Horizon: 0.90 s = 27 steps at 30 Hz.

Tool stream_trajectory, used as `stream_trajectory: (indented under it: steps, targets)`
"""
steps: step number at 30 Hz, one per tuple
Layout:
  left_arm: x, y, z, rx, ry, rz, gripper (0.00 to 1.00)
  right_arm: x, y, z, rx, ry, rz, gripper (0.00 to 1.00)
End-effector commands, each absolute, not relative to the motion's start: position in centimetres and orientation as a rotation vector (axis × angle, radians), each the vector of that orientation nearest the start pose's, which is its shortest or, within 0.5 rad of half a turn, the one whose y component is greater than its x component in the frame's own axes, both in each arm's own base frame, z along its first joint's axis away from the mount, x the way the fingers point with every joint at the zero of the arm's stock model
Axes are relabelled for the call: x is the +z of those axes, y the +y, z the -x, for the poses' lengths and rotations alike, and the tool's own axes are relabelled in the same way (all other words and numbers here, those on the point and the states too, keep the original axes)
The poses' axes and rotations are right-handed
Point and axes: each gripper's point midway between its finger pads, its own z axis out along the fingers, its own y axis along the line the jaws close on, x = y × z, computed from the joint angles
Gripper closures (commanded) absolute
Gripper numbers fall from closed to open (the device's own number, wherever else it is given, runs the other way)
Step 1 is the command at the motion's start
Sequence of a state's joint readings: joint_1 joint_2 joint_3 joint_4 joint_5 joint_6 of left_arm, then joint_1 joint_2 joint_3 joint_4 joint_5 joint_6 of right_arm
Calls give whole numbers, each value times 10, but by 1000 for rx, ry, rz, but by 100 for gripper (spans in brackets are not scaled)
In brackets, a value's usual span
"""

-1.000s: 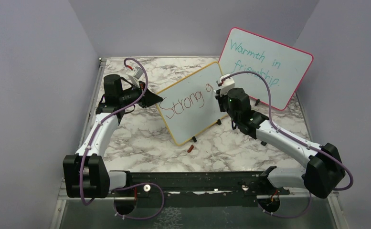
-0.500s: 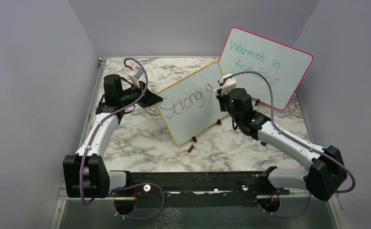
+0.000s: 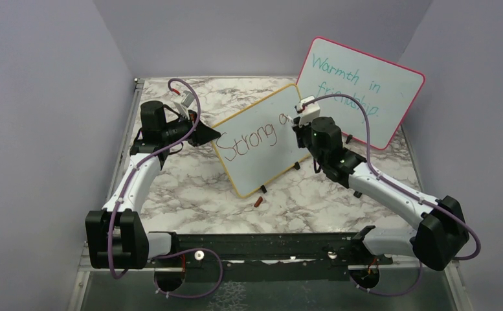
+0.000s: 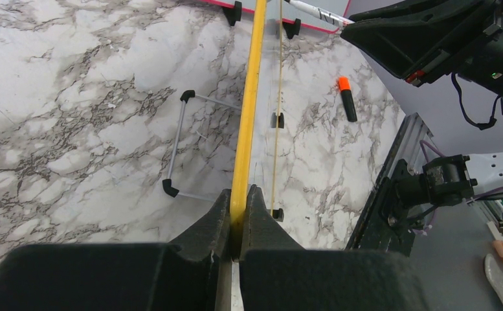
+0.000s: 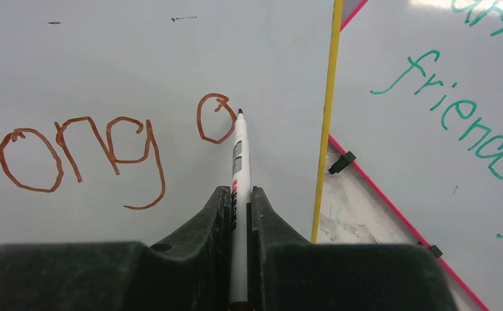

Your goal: Write a sentence on the whiteboard

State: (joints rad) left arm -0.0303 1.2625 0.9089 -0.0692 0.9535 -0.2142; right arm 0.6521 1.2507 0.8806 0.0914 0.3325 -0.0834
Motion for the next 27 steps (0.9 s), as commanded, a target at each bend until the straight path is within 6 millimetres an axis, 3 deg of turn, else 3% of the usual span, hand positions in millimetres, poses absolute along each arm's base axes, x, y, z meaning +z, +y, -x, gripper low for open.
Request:
stream_trajectory:
  steps: [1,10,27]
  targets:
    - [193,-141,-336,-923,2009,-429,100,246,203,-369,108,1725,423,99]
    - [193,-141,-336,-921,2007,-429,100,242,204,-376,103,1732,430,99]
    - [193,-141,-336,-917,2006,-430,100,240,189,-387,45,1744,385,99]
